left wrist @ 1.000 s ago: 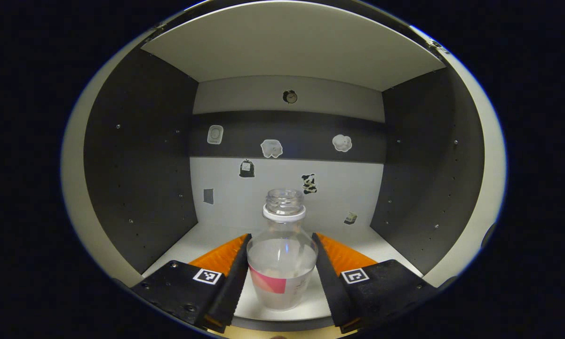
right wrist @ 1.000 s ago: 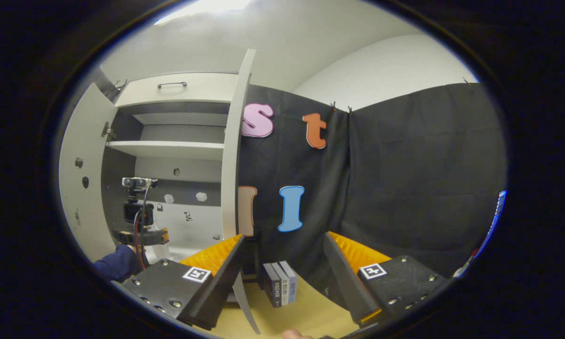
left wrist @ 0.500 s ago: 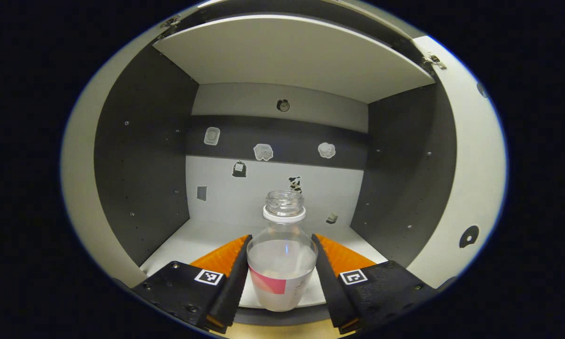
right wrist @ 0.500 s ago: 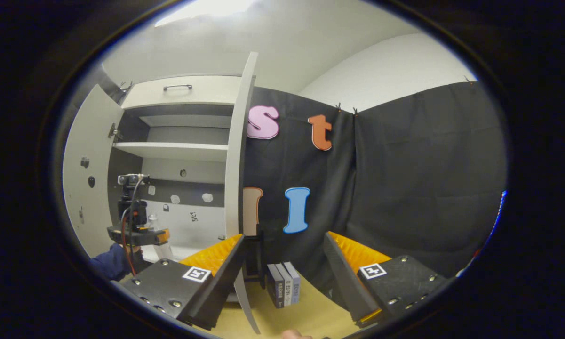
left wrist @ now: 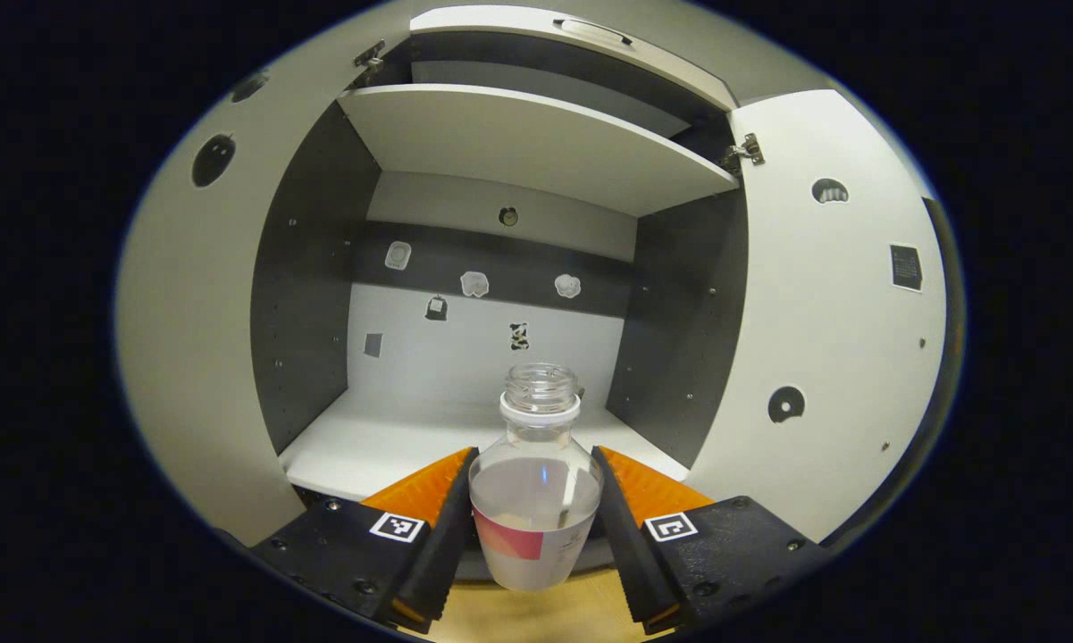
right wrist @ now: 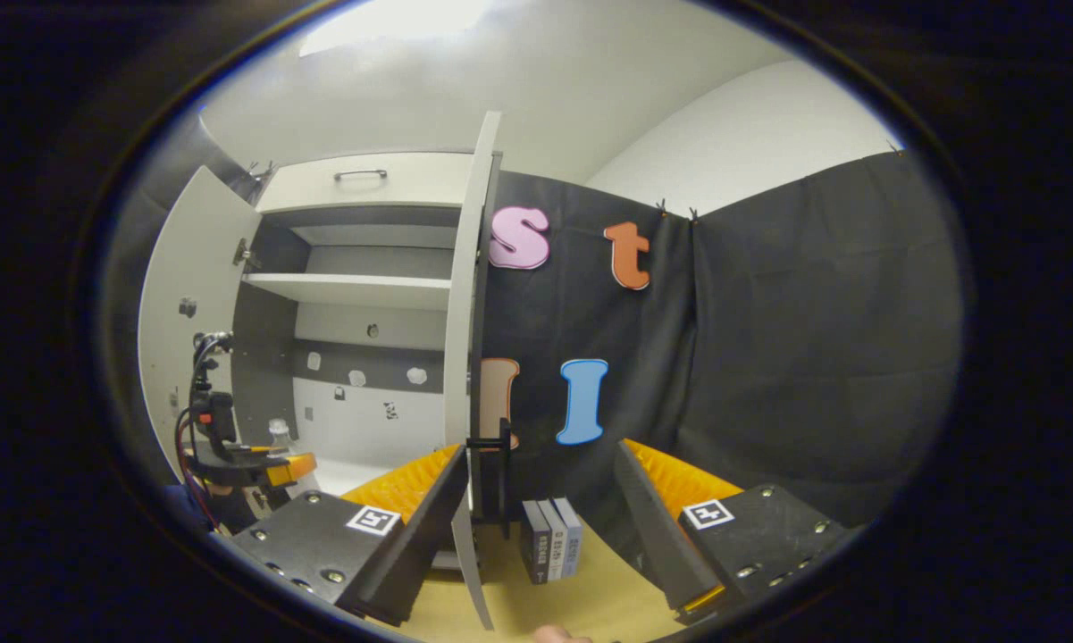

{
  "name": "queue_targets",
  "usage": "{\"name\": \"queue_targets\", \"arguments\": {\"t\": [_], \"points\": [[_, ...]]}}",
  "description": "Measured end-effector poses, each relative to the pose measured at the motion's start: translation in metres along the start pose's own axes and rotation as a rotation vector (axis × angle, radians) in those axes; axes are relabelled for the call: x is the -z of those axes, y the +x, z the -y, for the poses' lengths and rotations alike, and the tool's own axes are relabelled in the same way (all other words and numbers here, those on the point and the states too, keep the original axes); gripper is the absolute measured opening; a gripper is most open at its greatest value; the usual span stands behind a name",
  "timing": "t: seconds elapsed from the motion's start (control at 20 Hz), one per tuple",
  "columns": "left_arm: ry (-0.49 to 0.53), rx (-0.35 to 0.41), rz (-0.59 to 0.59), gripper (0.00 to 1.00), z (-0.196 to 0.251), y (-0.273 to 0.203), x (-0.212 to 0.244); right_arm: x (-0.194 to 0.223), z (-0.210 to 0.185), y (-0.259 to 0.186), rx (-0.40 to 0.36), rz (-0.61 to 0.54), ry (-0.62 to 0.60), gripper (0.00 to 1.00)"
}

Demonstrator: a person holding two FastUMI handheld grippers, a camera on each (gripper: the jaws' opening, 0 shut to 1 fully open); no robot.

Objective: Grasp the bottle in the cabinet with the left hand and place it on the coaster, then close the right door with the right hand and the left door with the left hand.

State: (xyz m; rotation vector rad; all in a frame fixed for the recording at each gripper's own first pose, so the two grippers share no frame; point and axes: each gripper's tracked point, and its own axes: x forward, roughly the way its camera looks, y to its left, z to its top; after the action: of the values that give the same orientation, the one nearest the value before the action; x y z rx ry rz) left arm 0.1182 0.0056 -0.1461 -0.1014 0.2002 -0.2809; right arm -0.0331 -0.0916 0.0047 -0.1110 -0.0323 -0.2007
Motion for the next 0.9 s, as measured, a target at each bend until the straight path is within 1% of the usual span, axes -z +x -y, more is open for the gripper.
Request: {"name": "queue_targets", "arguments": {"t": [0.15, 0.25, 0.3, 0.35, 0.4, 0.45, 0.55, 0.7, 0.9], "points": [[-0.015, -0.001, -0.032, 0.75, -0.007, -0.024, 0.031, 0.001, -0.004, 0.0, -0.027, 0.003, 0.009, 0.99], [-0.061, 0.004, -0.055, 0.75, -0.009, -0.037, 0.055, 0.002, -0.005, 0.002, -0.041, 0.004, -0.001, 0.99], [-0.092, 0.003, -0.072, 0.75, -0.012, -0.043, 0.068, 0.001, -0.006, 0.003, -0.047, 0.006, -0.003, 0.95], [-0.121, -0.004, -0.095, 0.77, -0.015, -0.05, 0.082, 0.001, -0.007, 0.003, -0.052, 0.008, -0.002, 0.99], [-0.14, -0.017, -0.118, 0.75, -0.019, -0.055, 0.096, 0.001, -0.007, 0.004, -0.057, 0.008, 0.001, 0.95], [-0.15, -0.034, -0.141, 0.76, -0.024, -0.061, 0.111, 0.002, -0.008, 0.005, -0.063, 0.008, 0.002, 0.99], [-0.164, -0.073, -0.203, 0.75, -0.031, -0.071, 0.148, 0.003, -0.007, 0.006, -0.07, 0.004, -0.003, 0.99], [-0.185, -0.107, -0.285, 0.76, -0.031, -0.088, 0.198, 0.004, -0.005, 0.008, -0.081, 0.001, -0.012, 0.99], [-0.185, -0.139, -0.336, 0.76, -0.028, -0.104, 0.252, 0.006, -0.001, 0.008, -0.085, -0.003, -0.013, 0.99]]}}
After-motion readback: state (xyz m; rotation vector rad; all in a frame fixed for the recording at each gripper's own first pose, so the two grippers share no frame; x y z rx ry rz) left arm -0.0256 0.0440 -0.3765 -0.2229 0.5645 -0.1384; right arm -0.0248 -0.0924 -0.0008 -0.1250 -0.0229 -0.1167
